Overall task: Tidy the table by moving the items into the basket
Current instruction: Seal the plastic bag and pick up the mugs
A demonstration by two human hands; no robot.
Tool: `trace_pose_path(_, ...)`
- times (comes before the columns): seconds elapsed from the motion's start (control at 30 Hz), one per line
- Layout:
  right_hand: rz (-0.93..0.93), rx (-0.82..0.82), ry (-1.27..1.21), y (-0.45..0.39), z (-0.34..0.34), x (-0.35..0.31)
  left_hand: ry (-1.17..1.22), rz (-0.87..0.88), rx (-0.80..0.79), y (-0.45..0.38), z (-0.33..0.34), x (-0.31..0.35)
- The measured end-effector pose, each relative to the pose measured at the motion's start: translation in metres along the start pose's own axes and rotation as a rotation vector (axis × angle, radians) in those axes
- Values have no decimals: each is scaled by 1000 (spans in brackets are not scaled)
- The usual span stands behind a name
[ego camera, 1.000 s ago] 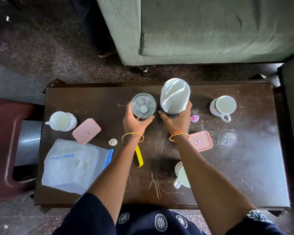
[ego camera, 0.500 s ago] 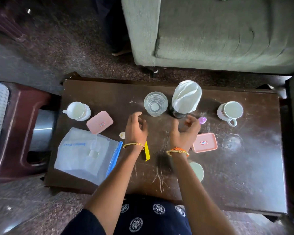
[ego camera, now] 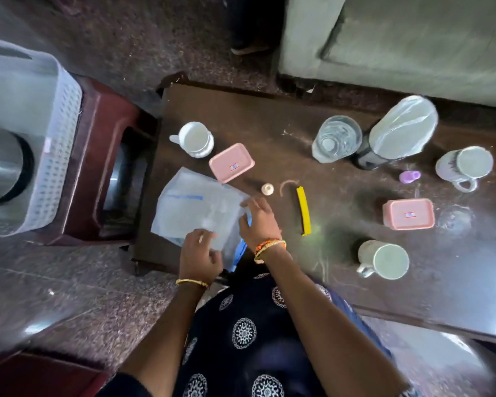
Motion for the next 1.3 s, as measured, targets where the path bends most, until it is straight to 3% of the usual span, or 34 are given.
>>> trace_pose_path(0.13, 105, -66, 315, -16, 30, 15, -110, 110, -152, 13, 20, -11)
trace_pose_path(0.3, 225, 107, 535, -21, 31, 17, -208, 184, -209, 21, 32, -12)
trace_pose_path(0.53, 384, 167, 352, -12, 35, 32, -300, 195, -233, 21, 18, -30)
trace_pose_path(0.77, 394, 214, 77, 7, 38, 37, -381, 174, -340, 28, 18, -39)
trace_pose_path(0.87, 361, 208, -79, 11, 34, 38, -384, 143, -303, 29, 10, -44)
trace_pose_path(0.97, 410, 135, -193, 14, 34, 50, -288, 189, -247, 27, -6, -45)
trace_pose_path(1.07, 525, 71, -454, 20, 36, 66, -18, 220, -140, 21, -25, -55)
trace_pose_path(1.2, 386, -17, -345, 26, 31, 59, 383, -34, 36, 20, -47, -88)
trace_pose_path(1.3, 351, 0, -292, 32, 28, 60, 613, -332, 22, 23, -35, -114)
Point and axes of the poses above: each hand's wrist, its own y-axis away from the middle knuckle, its own z-axis out of the palm, x = y × z, the point moved 10 cm from there along -y, towards the middle knuckle, and after that the axes turned 5 degrees about z, right-handed, at the moved point
